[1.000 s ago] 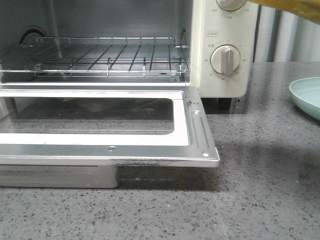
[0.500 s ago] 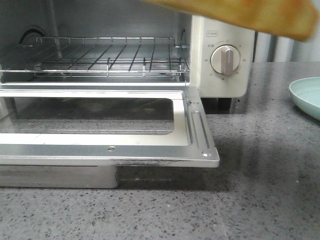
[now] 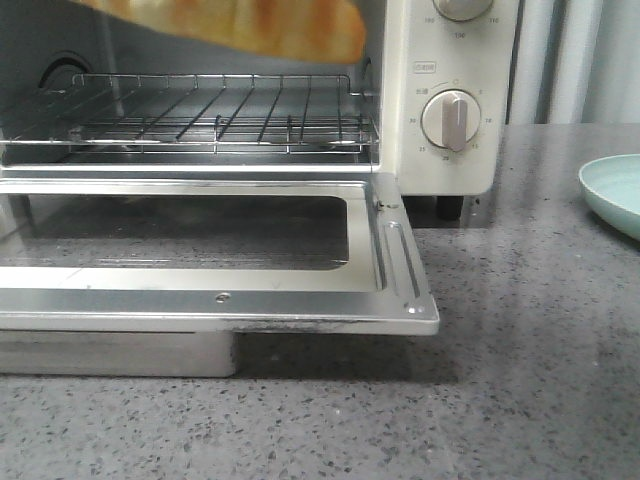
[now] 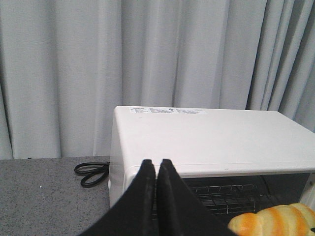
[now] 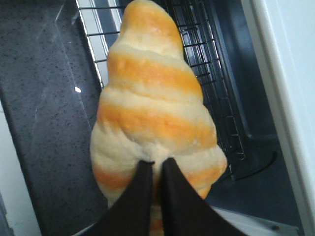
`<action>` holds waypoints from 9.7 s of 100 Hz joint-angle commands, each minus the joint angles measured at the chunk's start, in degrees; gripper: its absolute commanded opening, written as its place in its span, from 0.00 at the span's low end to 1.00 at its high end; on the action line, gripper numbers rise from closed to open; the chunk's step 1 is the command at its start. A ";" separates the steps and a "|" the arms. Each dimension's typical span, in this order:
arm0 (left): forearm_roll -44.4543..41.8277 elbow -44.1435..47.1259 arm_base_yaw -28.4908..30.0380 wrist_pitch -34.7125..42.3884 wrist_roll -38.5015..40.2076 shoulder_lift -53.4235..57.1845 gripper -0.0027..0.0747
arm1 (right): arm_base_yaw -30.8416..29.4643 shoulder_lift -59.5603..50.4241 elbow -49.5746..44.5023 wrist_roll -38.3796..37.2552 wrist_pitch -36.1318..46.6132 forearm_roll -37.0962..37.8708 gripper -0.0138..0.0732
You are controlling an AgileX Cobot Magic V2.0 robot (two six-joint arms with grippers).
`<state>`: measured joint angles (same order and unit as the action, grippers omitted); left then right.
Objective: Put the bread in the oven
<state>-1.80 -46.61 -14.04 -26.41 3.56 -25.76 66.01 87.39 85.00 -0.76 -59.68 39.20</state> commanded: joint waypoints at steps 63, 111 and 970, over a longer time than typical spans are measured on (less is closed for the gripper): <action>1.34 -1.58 0.27 3.83 0.57 -0.37 0.01 | -7.77 4.12 1.88 0.34 10.42 4.42 0.08; 1.80 -1.58 0.27 2.99 0.57 -0.37 0.01 | -8.16 6.74 2.50 0.34 6.87 4.66 0.44; 1.34 36.49 0.27 17.93 0.22 27.02 0.01 | -69.08 -89.08 -86.37 2.01 42.16 -34.02 0.08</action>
<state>-0.99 -8.59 -14.04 -13.10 3.56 0.24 -3.09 -0.47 -0.54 0.31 -19.39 5.81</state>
